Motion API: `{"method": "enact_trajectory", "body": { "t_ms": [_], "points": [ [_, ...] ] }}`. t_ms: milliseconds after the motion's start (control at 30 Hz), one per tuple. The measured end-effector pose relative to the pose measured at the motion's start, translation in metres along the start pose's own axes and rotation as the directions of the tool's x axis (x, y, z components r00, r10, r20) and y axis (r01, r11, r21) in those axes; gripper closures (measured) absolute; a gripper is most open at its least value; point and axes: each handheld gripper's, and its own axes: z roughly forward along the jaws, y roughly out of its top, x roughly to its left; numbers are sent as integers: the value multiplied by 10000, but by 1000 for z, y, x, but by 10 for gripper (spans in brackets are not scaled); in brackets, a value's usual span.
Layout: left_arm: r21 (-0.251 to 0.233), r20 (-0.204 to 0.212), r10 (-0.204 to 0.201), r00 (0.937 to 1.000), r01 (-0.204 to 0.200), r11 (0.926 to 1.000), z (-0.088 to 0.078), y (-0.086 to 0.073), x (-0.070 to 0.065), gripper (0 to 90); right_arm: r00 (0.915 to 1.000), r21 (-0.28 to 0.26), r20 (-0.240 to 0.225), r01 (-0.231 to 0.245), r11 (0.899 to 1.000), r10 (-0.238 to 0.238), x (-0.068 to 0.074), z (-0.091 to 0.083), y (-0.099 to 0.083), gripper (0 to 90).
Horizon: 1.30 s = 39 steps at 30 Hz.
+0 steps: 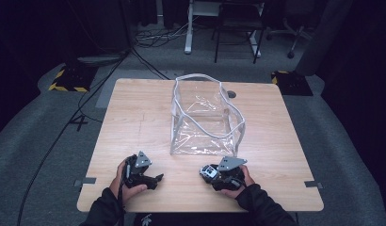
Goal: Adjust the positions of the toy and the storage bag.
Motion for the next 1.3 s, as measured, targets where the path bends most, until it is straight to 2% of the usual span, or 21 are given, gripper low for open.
{"method": "enact_trajectory", "body": {
  "t_ms": [267, 467, 500, 833, 900, 1033, 1100, 1133, 1167, 1200, 1233, 1300],
  "points": [
    [-27, -14, 3, 10000, -3, 10000, 0, 0, 0, 109, 10000, -106, -68, -11, 9999, 10, 0, -2, -2, 477],
    [-53, -25, -14, 10000, 14, 10000, 0, 0, 0, 109, 9997, -91, 49, 237, 9997, -237, -1, -7, -6, 477],
    [-46, -14, -42, 10000, 42, 10000, 0, 0, 0, 109, 10000, -152, -6, 98, 9998, -98, -3, -10, -8, 478],
    [-18, -54, -8, 10000, 8, 10000, 0, 0, 0, 109, 9998, -106, 191, -91, 9999, 93, -13, -31, -25, 480],
    [-1, -70, -31, 10000, 31, 10000, 0, 0, -1, 109, 9993, -112, 290, -239, 9997, 242, -17, -36, -30, 480],
    [-33, -42, -7, 10000, 7, 10000, 1, 1, -1, 109, 9964, -21, 753, -392, 9992, 393, -29, -47, -38, 481],
    [-55, -14, -30, 10000, 30, 10000, 1, 1, -1, 109, 9923, -65, 1116, -535, 9985, 539, -35, -52, -42, 481],
    [-55, -14, -30, 10000, 30, 10000, 1, 1, -1, 109, 9923, -65, 1116, -535, 9985, 539, -35, -52, -42, 481],
    [-72, -26, -56, 10000, 55, 10000, 1, 1, -1, 109, 9880, -97, 1369, -709, 9974, 716, -43, -58, -47, 481],
    [-27, 15, 4, 10000, -4, 10000, 1, 1, -1, 109, 9880, -97, 1369, -709, 9974, 716, -43, -58, -47, 481],
    [-14, 20, 17, 10000, -17, 10000, 1, 2, -1, 109, 9831, -145, 1614, -852, 9963, 864, -52, -64, -50, 481],
    [-45, -129, 65, 9999, -65, 10000, 2, 2, -1, 109, 9764, -190, 1875, -1055, 9942, 1072, -60, -69, -54, 481]
  ]
}}
